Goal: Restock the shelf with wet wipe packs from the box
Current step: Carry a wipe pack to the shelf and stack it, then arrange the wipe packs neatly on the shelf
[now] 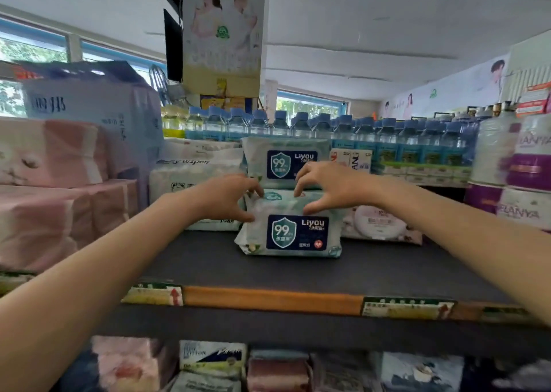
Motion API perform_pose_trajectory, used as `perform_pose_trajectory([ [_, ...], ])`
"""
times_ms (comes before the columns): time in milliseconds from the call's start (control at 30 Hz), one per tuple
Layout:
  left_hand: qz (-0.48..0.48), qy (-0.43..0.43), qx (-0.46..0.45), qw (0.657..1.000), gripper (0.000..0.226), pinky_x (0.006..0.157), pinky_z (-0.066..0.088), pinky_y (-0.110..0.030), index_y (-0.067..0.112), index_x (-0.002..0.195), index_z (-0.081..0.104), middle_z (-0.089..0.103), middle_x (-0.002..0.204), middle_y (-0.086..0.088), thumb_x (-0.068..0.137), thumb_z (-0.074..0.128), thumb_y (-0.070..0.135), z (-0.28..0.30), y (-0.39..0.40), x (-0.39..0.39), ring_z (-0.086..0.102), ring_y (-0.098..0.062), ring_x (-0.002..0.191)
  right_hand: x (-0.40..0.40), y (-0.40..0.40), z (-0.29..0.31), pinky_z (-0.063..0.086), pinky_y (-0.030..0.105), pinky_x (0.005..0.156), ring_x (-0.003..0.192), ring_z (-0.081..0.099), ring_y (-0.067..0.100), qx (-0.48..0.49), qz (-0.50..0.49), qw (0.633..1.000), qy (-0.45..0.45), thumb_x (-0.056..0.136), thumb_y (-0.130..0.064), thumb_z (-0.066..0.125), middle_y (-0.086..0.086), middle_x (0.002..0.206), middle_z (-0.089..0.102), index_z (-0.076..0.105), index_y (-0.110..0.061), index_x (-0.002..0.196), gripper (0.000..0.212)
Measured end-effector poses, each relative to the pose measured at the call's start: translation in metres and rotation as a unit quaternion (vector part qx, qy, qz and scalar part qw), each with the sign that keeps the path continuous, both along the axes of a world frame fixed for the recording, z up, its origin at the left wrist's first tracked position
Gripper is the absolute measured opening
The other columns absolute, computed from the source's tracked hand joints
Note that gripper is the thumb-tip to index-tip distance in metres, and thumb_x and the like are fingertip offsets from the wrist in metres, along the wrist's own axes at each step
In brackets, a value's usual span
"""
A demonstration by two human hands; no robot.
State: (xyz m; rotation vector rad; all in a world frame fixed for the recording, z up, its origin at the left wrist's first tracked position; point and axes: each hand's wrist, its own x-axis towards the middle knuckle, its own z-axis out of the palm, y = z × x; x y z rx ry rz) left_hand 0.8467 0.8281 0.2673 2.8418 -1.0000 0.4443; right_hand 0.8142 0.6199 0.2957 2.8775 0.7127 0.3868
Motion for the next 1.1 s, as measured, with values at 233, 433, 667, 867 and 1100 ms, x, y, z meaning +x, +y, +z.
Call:
perform_pose_trajectory([
  [233, -0.112, -0.07, -0.046, 0.99, 0.035, 0.096, 0.043, -0.032, 0.02, 0.121, 0.055, 0.052, 0.122, -0.002, 0.088, 0.058, 0.03, 0.008, -0.033, -0.03, 0.051, -0.016, 0.111, -0.051, -0.019, -0.013, 0.04, 0.03, 0.098, 0.118, 0.047, 0.018, 0.01, -0.114, 0.993, 0.005, 0.089, -0.029, 0.059, 0.004, 0.13, 0.048, 0.042, -0.021, 0.135, 0.049],
  [433, -0.298, -0.058, -0.172, 0.937, 0.02, 0.083, 0.041, -0.026, 0.013, 0.105, 0.065, 0.063, 0.109, -0.007, 0.087, 0.055, 0.015, -0.016, -0.119, -0.102, 0.059, -0.02, 0.101, -0.171, -0.068, -0.02, 0.041, 0.024, 0.083, 0.103, 0.058, 0.019, 0.126, -0.246, 0.961, -0.033, 0.094, -0.014, 0.051, 0.006, 0.119, 0.062, 0.058, -0.011, 0.122, 0.029],
  [667, -0.52, 0.042, -0.054, 0.851, 0.024, 0.087, 0.048, -0.038, 0.008, 0.107, 0.063, 0.063, 0.11, -0.014, 0.087, 0.052, 0.016, -0.105, -0.257, -0.271, 0.059, -0.03, 0.103, -0.425, -0.125, -0.102, 0.04, 0.016, 0.068, 0.095, 0.061, 0.017, 0.171, -0.53, 0.829, 0.04, 0.096, -0.012, 0.046, 0.007, 0.11, 0.068, 0.062, -0.013, 0.115, 0.025],
  [867, -0.677, 0.103, 0.142, 0.714, 0.026, 0.087, 0.046, -0.033, 0.008, 0.112, 0.06, 0.062, 0.113, -0.012, 0.089, 0.053, 0.018, -0.219, -0.31, -0.486, 0.059, -0.027, 0.105, -0.675, -0.097, -0.215, 0.04, 0.022, 0.081, 0.098, 0.056, 0.014, 0.268, -0.719, 0.624, 0.152, 0.094, -0.019, 0.052, -0.004, 0.108, 0.061, 0.06, -0.015, 0.119, 0.027],
  [1100, -0.765, 0.1, 0.299, 0.561, 0.028, 0.092, 0.045, -0.037, 0.012, 0.117, 0.056, 0.057, 0.119, -0.01, 0.091, 0.05, 0.019, -0.324, -0.325, -0.705, 0.055, -0.028, 0.109, -0.9, -0.052, -0.327, 0.044, 0.018, 0.068, 0.1, 0.06, 0.029, 0.418, -0.803, 0.401, 0.142, 0.092, 0.001, 0.044, 0.01, 0.102, 0.061, 0.06, 0.001, 0.113, 0.026],
])
